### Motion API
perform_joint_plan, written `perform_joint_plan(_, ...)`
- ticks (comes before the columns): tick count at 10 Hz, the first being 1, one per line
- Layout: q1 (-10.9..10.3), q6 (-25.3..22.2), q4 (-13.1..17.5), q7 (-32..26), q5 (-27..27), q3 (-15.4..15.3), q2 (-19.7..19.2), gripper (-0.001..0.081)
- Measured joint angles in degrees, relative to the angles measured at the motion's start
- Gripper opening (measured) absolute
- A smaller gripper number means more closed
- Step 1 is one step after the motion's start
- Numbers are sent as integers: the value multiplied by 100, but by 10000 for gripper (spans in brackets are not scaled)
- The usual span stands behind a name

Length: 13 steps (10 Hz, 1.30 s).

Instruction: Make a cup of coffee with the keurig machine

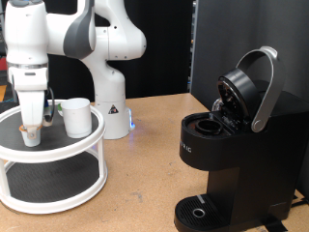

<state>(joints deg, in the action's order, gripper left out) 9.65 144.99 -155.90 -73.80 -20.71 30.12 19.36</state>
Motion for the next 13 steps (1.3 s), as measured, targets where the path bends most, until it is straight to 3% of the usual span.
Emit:
perform_joint_plan(3,1,40,-89,6,19,3,-1,806)
perform_joint_plan(4,1,40,-96,10,22,3,-1,682)
perform_joint_plan(5,1,40,-99,11,28,3,-1,682)
perform_joint_plan(7,1,40,-99,50,32,3,-1,436)
perform_joint_plan(10,-4,-95,-57,123,111,-4,14,437)
perform_joint_plan(13,-163,-1299,372,-7,676,-53,326,437)
